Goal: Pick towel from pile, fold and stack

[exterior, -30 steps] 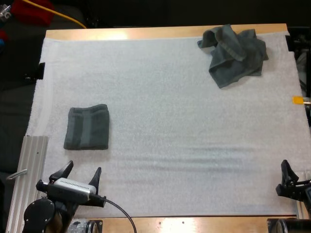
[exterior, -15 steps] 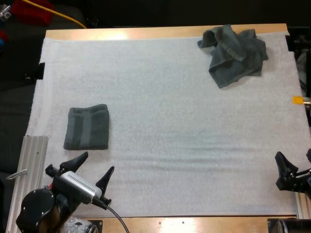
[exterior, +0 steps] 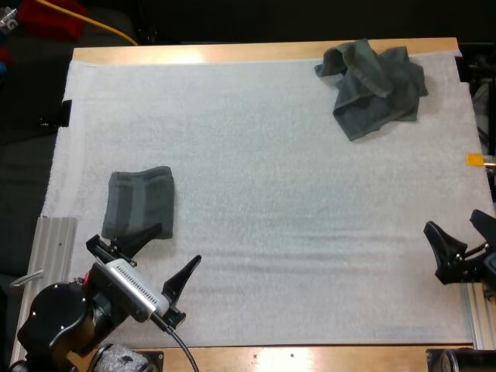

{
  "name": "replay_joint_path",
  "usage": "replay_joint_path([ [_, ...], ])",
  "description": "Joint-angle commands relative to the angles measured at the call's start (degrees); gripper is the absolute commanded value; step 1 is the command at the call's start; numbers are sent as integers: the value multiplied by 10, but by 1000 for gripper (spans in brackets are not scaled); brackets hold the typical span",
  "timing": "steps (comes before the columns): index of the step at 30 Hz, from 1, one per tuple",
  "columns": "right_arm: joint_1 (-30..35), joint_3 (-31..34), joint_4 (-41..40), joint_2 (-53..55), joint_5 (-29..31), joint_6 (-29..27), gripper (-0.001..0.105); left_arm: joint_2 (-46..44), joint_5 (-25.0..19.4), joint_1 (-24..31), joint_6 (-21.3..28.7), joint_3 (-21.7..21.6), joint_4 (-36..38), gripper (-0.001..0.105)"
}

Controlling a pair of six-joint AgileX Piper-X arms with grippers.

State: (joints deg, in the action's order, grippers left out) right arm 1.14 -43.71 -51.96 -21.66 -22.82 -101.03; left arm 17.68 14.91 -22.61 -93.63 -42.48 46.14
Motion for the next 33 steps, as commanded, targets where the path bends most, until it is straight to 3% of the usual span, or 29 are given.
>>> replay_joint_path([
  [1,-1,-6,16,-9,-5,1,75,4,-1,-3,1,-6,-13,67],
  [15,-1,-6,166,-137,-16,115,75,17,-14,-3,1,-7,-32,67],
  [21,-28,-6,252,-216,-16,173,75,17,16,-3,1,-7,-59,67],
  [26,-82,-8,329,-297,36,203,75,17,42,-3,0,-7,-80,67],
  [29,-109,-23,343,-342,100,219,75,17,42,-3,-6,-7,-79,67],
  [33,-118,-56,353,-400,133,239,75,17,42,-3,-10,-7,-79,67],
])
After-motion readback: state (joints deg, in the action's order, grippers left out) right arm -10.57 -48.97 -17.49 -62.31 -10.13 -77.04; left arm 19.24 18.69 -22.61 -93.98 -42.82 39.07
